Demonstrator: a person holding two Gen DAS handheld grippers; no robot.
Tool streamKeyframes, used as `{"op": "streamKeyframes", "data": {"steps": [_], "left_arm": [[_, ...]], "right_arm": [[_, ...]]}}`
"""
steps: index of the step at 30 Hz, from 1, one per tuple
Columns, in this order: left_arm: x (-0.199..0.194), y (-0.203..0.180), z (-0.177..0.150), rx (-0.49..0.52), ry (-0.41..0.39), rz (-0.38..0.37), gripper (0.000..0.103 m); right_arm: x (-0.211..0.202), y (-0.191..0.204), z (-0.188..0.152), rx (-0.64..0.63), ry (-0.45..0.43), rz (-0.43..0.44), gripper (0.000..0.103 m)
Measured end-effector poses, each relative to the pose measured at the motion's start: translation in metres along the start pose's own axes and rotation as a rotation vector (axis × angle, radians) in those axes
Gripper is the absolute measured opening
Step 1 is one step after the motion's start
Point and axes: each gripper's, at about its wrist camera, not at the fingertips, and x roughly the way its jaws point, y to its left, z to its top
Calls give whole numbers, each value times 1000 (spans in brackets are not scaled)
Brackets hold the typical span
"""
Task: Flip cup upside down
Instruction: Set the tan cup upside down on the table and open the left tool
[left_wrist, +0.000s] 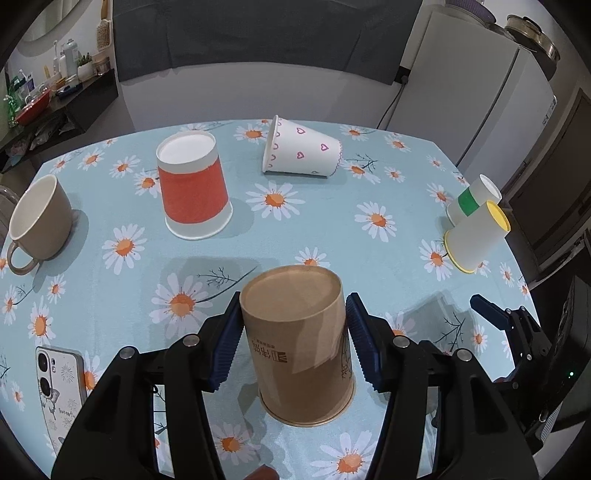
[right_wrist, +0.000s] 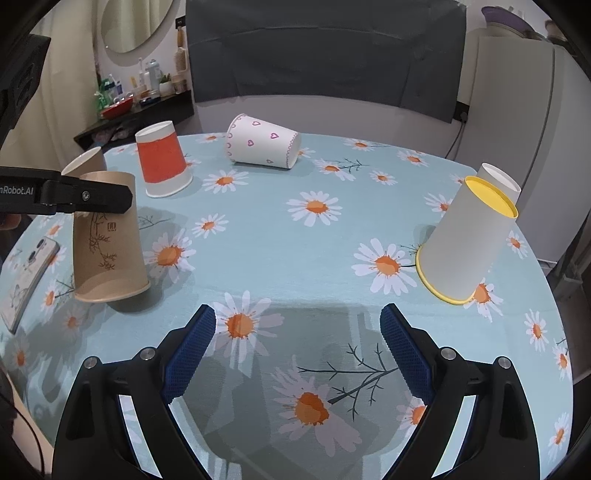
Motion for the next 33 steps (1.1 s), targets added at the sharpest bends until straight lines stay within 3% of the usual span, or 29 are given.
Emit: {"op": "streamKeyframes", "data": {"steps": [5,12,17,21,22,24,29,33], "left_arm": [[-7,-11,-9,68,-84,34,56],[-13,-23,-32,166,-286,194,56],[-3,-24,-42,179,-297,272,56],[-5,-25,-53,190,-312,275,58],[-6,-23,-55,181,-306,261,61],[-8,-19,-58,142,-307,241,83],[-16,-15,-66,136,-322,224,94],[-25,-11,-70,136,-315,191,97]], "right_arm": [[1,1,-3,14,-1,-8,86],[5,1,-7,20,12,-20,86],[1,2,-9,19,6,-14,86],[-2,4,-11,-2,2,-21,86],[-2,5,-11,-9,-1,-22,86],[-4,6,-10,-13,-8,-20,86],[-5,9,-11,-27,-7,-25,86],[-5,11,-14,-45,-8,-66,86]]}}
